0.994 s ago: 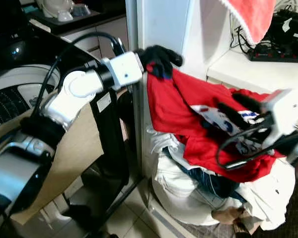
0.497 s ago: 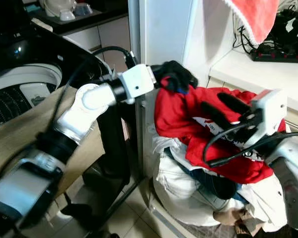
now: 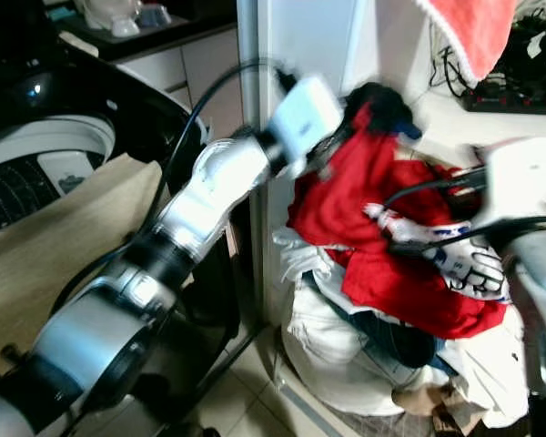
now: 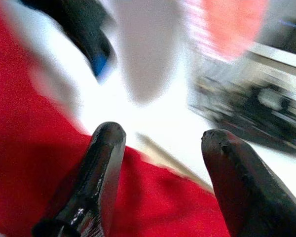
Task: Clothes washing
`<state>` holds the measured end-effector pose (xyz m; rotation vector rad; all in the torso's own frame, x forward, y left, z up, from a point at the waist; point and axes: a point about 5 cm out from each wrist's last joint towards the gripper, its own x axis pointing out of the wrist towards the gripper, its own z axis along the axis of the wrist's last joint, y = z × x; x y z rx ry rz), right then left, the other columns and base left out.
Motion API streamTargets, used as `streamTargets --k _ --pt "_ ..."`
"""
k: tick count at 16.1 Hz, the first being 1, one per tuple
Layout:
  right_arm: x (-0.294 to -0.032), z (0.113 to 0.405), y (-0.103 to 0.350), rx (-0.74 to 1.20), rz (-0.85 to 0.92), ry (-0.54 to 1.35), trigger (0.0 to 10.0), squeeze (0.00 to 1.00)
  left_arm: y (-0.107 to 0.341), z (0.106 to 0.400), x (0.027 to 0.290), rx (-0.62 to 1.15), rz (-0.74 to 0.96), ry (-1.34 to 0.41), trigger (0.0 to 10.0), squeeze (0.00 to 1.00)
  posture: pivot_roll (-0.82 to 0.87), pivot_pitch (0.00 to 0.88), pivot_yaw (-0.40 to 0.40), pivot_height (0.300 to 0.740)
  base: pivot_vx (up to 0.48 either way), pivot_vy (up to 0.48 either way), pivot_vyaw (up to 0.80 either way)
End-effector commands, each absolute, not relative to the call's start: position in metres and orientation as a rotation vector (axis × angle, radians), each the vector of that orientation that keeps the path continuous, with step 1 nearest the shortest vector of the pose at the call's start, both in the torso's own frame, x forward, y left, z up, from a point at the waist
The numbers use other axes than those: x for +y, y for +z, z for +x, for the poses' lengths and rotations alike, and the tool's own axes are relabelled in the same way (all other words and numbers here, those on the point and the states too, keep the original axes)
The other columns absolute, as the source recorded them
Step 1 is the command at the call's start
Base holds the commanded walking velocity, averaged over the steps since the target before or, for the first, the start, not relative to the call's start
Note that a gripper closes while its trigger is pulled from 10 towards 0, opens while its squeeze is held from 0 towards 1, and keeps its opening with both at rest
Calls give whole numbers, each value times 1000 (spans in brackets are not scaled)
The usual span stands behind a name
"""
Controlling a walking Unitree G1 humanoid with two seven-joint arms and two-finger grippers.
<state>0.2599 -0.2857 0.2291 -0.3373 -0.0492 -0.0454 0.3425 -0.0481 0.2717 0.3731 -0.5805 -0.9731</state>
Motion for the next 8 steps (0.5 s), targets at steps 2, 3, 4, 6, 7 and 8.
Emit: streamTargets --k 2,3,4,6,7,8 --pt "-304 250 226 8 -354 -201 10000 0 248 340 -71 -447 396 -996 0 0 -204 0 91 740 0 0 0" --pt "-298 245 223 27 -366 -155 10000 0 232 338 -79 -378 451 -1020 0 0 -212 0 97 740 0 0 0" --pt "-293 242 220 46 -395 -121 10000 0 220 336 -84 -319 479 -1039 431 0 -219 0 102 740 0 0 0" --pt "-287 236 216 63 -407 -96 10000 0 199 331 -87 -176 451 -1118 10000 898 -238 0 114 740 0 0 0" --pt "-287 235 216 68 -406 -104 10000 0 196 333 -85 -138 414 -1124 10000 1000 -241 0 115 740 0 0 0" --pt "-287 234 216 71 -400 -105 10000 0 196 333 -84 -123 408 -1133 10000 1000 -241 0 115 740 0 0 0"
